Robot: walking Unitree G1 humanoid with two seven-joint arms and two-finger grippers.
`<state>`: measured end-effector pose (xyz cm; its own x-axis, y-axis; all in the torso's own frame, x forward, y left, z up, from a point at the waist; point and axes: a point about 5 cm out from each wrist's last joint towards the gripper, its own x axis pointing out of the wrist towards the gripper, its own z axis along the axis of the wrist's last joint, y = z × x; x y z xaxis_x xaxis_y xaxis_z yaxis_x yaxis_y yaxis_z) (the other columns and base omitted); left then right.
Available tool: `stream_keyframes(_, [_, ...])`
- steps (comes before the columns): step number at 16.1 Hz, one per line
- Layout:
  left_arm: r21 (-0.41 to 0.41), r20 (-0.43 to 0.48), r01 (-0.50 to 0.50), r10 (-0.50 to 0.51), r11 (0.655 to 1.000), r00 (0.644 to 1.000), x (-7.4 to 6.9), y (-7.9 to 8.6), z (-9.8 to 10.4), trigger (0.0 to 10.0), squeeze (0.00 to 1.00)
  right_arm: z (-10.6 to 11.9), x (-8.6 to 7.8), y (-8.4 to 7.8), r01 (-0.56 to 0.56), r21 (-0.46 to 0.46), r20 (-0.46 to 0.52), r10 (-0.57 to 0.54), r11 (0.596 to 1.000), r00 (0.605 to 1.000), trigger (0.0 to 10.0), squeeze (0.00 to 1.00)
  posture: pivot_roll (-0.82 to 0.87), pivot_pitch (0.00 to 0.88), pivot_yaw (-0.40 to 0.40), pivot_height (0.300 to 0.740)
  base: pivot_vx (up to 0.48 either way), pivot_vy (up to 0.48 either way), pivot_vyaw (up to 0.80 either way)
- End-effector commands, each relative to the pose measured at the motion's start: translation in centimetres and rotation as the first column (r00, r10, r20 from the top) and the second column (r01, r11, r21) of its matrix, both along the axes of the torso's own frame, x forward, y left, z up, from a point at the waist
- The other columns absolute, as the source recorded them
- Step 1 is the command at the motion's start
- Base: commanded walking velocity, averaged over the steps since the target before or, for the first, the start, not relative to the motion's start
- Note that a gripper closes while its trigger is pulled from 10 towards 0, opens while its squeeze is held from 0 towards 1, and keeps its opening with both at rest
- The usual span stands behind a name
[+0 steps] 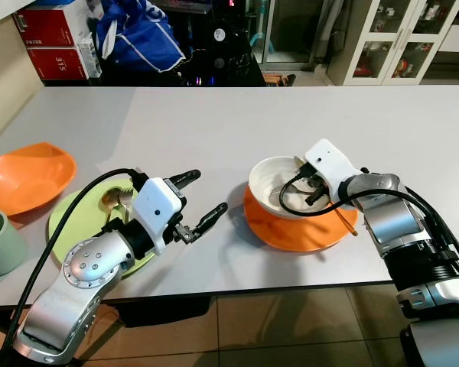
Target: Setting the table
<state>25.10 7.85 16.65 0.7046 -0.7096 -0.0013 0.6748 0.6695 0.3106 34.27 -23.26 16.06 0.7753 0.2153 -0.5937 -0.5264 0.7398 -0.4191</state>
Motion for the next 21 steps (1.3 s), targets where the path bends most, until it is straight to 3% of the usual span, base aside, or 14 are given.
stream_keyframes(1, [0.005,0.001,0.006,-0.006,1.0,1.0,-0.3,-0.1,0.2,10.0,0.0,1.3,0.3,0.2,-0.038,-0.029,0.03,0.039,0.999,0.999,10.0,0.0,-0.09,0.0,-0.007,0.74,0.0,0.0,0.0])
stream_keyframes(6, [0.002,-0.001,0.015,-0.015,1.0,1.0,-0.1,-0.4,0.2,10.0,0.0,2.1,0.3,1.2,-0.114,-0.026,0.023,0.114,0.993,0.993,10.0,0.0,-0.1,0.0,-0.002,0.74,0.0,0.0,0.0])
stream_keyframes(16, [-0.002,-0.006,0.014,-0.014,1.0,1.0,-0.3,-0.6,0.0,10.0,0.0,1.2,0.9,2.1,-0.099,0.002,-0.027,0.099,0.995,0.995,10.0,0.0,-0.1,0.0,-0.017,0.74,0.0,0.0,0.0])
stream_keyframes(17, [-0.001,-0.007,0.012,-0.012,1.0,1.0,-0.4,-0.6,0.0,10.0,0.0,1.0,0.9,2.2,-0.101,0.008,-0.038,0.101,0.995,0.994,10.0,0.11,-0.09,0.0,-0.026,0.74,0.0,0.0,0.0])
stream_keyframes(18, [-0.001,-0.007,0.011,-0.011,1.0,1.0,-0.4,-0.6,0.0,10.0,0.0,1.0,0.9,2.2,-0.102,0.011,-0.044,0.103,0.995,0.994,10.0,0.35,-0.09,0.0,-0.026,0.74,0.0,0.0,0.0])
stream_keyframes(19, [-0.001,-0.007,0.01,-0.01,1.0,1.0,-0.4,-0.5,0.0,10.0,0.0,1.0,0.9,2.2,-0.104,0.01,-0.046,0.104,0.995,0.994,10.0,0.71,-0.09,0.0,-0.029,0.74,0.0,0.0,0.0])
stream_keyframes(20, [-0.001,-0.007,0.009,-0.009,1.0,1.0,-0.4,-0.5,0.0,10.0,0.0,1.0,0.9,2.2,-0.104,0.009,-0.046,0.104,0.995,0.994,10.0,0.71,-0.09,0.0,-0.029,0.74,0.0,0.0,0.0])
stream_keyframes(21, [0.0,-0.008,0.008,-0.008,1.0,1.0,-0.5,-0.5,0.0,10.0,0.0,1.1,0.9,2.1,-0.104,0.005,-0.045,0.104,0.995,0.994,10.0,0.95,-0.09,0.0,-0.03,0.74,0.0,0.0,0.0])
